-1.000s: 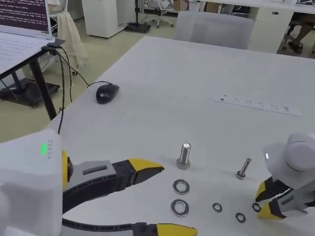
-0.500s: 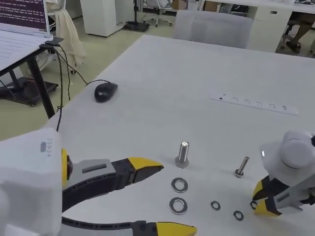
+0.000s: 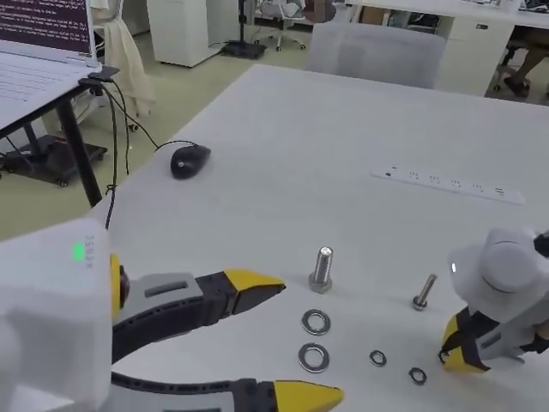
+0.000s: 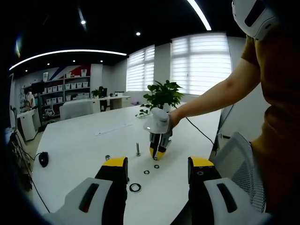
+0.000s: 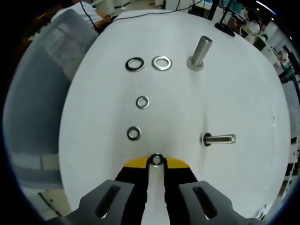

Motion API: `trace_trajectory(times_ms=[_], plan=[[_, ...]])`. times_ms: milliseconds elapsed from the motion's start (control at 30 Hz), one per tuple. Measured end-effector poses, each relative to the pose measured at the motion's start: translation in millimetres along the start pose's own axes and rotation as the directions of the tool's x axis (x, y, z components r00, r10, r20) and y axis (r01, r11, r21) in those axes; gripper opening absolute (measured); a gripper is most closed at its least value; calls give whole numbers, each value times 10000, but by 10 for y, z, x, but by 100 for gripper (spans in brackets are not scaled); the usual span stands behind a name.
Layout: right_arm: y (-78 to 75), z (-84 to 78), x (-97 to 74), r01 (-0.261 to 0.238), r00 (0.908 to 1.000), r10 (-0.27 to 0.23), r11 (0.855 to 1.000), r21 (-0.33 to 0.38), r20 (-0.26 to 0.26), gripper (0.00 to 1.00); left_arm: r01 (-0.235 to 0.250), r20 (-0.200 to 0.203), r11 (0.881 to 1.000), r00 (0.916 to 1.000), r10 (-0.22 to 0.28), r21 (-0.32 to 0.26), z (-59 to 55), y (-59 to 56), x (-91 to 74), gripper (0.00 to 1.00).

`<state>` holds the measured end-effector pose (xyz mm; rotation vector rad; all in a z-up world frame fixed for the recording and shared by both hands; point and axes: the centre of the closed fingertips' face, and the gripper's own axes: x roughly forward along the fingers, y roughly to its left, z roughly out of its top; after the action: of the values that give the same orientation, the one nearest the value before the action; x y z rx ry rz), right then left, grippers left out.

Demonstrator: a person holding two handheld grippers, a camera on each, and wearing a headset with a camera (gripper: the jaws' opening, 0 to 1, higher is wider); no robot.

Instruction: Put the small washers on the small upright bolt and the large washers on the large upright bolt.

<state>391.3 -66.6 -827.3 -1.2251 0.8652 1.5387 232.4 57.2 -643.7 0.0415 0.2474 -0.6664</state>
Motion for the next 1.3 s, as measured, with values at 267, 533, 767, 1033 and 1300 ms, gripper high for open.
trace_trajectory(times_ms=[267,533,767,1033,1300], plan=[[10,-11,-155,119,9999,-120,9999,100,31,12,-27,-19,10000,10000,27,-54,-12,-9,-13,51],[-115,41,-457,530,9985,-532,9984,218,110,12,68,36,10000,10000,-68,-3,-3,-37,14,50],[-255,113,-591,850,9959,-859,9958,327,271,12,184,114,9998,9998,-185,54,21,-56,42,50],[-503,296,-733,1262,9884,-1312,9898,664,770,12,122,72,9999,9999,-123,21,-2,-19,38,50],[-632,382,-730,1356,9875,-1388,9897,454,753,12,42,127,10000,9999,-41,-33,3,26,51,50]])
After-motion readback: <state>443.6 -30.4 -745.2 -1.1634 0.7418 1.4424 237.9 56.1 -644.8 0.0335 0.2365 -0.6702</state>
